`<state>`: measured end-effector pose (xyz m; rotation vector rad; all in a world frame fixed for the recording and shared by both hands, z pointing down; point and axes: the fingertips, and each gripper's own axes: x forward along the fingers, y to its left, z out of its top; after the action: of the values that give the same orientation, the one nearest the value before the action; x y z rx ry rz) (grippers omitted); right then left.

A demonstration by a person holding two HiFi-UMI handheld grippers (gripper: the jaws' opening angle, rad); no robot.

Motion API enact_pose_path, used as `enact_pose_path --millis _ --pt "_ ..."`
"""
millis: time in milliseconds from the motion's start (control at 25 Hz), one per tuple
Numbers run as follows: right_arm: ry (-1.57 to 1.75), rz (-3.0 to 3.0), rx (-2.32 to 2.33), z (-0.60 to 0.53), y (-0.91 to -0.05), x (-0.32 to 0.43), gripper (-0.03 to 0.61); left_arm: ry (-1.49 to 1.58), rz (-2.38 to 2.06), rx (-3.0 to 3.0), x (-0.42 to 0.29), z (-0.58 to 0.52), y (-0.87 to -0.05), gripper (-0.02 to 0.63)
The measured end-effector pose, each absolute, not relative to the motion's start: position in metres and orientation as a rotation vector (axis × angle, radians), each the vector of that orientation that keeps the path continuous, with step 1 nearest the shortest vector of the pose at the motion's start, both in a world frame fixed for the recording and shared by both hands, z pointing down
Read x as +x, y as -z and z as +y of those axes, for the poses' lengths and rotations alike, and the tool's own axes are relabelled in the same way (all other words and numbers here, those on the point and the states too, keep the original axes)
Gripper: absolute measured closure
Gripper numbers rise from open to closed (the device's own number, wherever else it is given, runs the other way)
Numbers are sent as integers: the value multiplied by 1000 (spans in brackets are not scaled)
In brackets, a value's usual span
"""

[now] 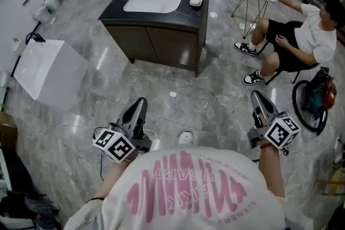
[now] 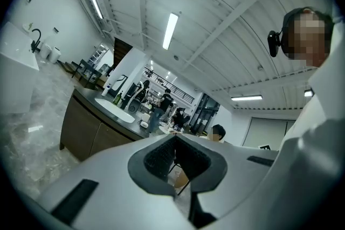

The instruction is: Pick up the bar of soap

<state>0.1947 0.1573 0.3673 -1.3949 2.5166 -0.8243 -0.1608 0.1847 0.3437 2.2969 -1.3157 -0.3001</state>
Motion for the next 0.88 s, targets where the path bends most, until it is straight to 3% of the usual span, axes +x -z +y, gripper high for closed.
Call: enact_pose_path --millis 440,880 --pt "804 2476 -1474 52 -365 158 568 297 -1211 2336 -185 61 -350 604" --pt "817 2486 -1548 16 -381 165 568 325 -1189 2298 -180 18 -371 604"
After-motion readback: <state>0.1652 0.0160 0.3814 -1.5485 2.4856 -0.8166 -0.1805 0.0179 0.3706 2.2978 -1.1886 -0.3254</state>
